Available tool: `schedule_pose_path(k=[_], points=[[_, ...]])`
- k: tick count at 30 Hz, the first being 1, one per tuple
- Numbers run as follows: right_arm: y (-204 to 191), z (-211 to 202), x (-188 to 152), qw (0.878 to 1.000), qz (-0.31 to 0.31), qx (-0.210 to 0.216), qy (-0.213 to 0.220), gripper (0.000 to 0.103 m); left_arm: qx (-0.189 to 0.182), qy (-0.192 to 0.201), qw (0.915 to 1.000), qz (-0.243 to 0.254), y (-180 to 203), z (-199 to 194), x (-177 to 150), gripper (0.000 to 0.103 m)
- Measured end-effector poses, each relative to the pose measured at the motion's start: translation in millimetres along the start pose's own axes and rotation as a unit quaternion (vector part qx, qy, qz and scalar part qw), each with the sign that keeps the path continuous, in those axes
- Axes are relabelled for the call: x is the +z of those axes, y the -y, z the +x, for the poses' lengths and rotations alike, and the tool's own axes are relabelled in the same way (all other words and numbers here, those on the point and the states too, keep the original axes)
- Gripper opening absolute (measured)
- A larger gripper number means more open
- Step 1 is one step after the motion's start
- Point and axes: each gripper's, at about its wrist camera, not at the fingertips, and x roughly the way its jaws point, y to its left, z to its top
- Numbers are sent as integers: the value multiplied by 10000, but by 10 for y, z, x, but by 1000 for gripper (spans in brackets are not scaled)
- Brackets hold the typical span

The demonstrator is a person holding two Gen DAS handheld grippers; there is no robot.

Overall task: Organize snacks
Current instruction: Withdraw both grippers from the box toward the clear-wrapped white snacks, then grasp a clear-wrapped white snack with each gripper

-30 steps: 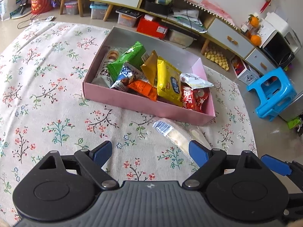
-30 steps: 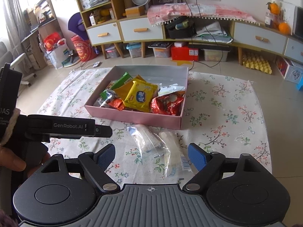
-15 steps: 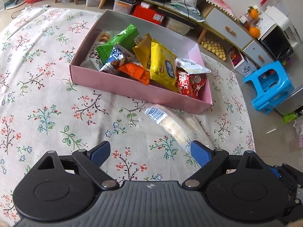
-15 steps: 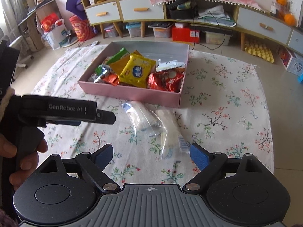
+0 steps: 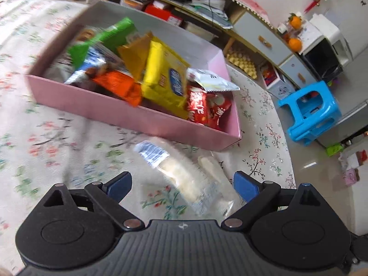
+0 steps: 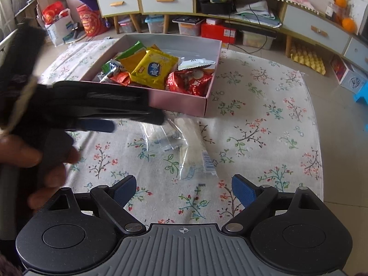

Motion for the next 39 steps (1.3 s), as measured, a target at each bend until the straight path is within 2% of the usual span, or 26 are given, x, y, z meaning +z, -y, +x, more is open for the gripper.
schedule_pose_path(k=[2, 3, 4, 5, 7, 10, 15, 19, 24, 27, 29, 33, 36, 39], points=[[5, 25, 0, 10000, 26, -18, -25, 92, 154, 180, 9997, 114, -27, 46, -16, 90], [7, 43, -2, 10000, 26, -40, -46, 92, 190, 337, 9990, 220, -31, 29, -32, 82], [10, 66, -8, 9999, 20, -71, -74, 92, 317, 346, 9984, 312, -30, 27, -33, 64], [14, 85, -12, 9999, 15, -107, -102, 92, 418, 392, 9976, 396, -29, 8, -35, 56], [32, 110, -10, 9998, 45, -164, -127, 92, 367, 324, 9982, 352, -73, -15, -17, 39], [50, 111, 14, 9998, 121, -140, -87, 92, 340, 292, 9985, 312, -122, -63, -11, 33], [72, 124, 32, 9997, 174, -145, -87, 92, 381, 166, 9974, 589, -71, -103, -65, 25], [148, 119, 29, 9994, 305, -171, -64, 92, 370, -49, 9962, 788, -26, -138, -117, 23], [259, 123, 47, 9985, 547, -59, 29, 92, 740, -238, 9890, 1258, 17, -255, -147, 22], [270, 164, 58, 9984, 560, -55, 26, 92, 777, -336, 9876, 1319, -86, -360, -175, 21], [252, 212, 67, 9986, 532, -56, -28, 92, 865, -266, 9862, 1383, -165, -451, -204, 21], [179, 321, 83, 9990, 434, -94, -106, 92, 815, -222, 9884, 1262, -324, -561, -230, 21], [128, 411, 102, 9991, 366, -135, -179, 92, 782, -289, 9907, 1078, -410, -534, -228, 26], [105, 486, 121, 9988, 389, -223, -173, 92, 706, -388, 9925, 924, -441, -505, -213, 41]])
